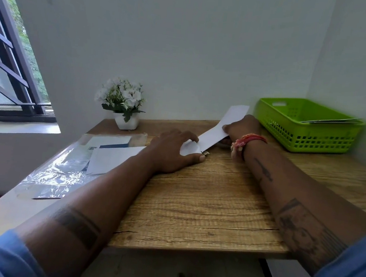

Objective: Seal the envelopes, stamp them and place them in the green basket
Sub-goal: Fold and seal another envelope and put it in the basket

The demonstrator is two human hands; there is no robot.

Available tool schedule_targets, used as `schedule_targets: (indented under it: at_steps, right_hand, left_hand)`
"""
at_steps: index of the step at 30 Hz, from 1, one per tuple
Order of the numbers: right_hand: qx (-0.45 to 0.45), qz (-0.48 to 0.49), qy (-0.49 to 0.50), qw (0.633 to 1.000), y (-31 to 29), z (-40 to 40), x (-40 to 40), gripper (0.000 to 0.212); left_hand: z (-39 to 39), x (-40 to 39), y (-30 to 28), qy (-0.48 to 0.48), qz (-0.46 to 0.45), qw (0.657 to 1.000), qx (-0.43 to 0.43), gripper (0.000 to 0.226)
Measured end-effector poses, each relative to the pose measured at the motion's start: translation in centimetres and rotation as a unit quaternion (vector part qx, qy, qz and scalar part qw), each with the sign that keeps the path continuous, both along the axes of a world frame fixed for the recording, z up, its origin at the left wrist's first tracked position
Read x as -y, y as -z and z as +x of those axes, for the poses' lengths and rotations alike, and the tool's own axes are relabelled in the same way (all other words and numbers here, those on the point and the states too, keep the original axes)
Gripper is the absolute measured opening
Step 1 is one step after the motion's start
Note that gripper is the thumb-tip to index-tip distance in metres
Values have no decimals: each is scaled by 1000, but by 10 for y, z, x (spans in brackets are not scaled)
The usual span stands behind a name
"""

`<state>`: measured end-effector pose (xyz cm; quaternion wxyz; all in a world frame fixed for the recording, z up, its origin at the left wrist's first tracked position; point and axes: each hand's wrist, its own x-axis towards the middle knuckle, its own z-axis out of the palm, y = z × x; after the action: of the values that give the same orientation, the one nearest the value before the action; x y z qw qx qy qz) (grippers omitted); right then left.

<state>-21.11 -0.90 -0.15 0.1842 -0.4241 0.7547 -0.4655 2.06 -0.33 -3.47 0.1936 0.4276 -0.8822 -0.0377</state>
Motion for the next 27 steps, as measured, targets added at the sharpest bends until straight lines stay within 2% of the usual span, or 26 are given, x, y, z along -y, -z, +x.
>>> schedule_targets:
  at_steps: [4, 7, 9, 12, 16, 19, 21, 23, 25, 27]
  right_hand:
    - [27, -33, 41, 998, 1, 8, 0, 51]
    - [39, -46, 51, 997, 0, 11, -3, 43]
    - [60, -20, -1, 998, -2, 14, -10, 34]
    - [195, 9, -103, 975, -4, 21, -16, 35]
    - [261, 8, -138, 956, -9, 22, -20, 25]
    - [312, 37, -173, 933, -8, 24, -25, 28]
    - [309, 69, -195, 928, -4, 29, -26, 31]
    - [298, 79, -203, 929, -4, 32, -27, 25]
    - [288, 51, -193, 937, -5, 31, -29, 9]
    - [243, 21, -172, 954, -8, 22, -30, 10]
  left_hand:
    - [-1, 0, 0, -6, 3, 1000, 5, 69]
    - [-2, 1, 1, -9, 2, 1000, 1, 71]
    - [-2, 2, 1, -15, 4, 1000, -2, 72]
    - [0, 3, 2, -29, -1, 1000, -2, 74]
    - [0, 4, 1, -43, -11, 999, 5, 79]
    - [0, 1, -1, -43, -10, 999, 6, 85]
    - [0, -2, -2, -43, -14, 999, 5, 89]
    - [0, -2, -2, -43, -7, 999, 4, 89]
    - [1, -1, -2, -46, 5, 999, -1, 89]
    - [1, -1, -1, -48, 12, 999, -2, 88]
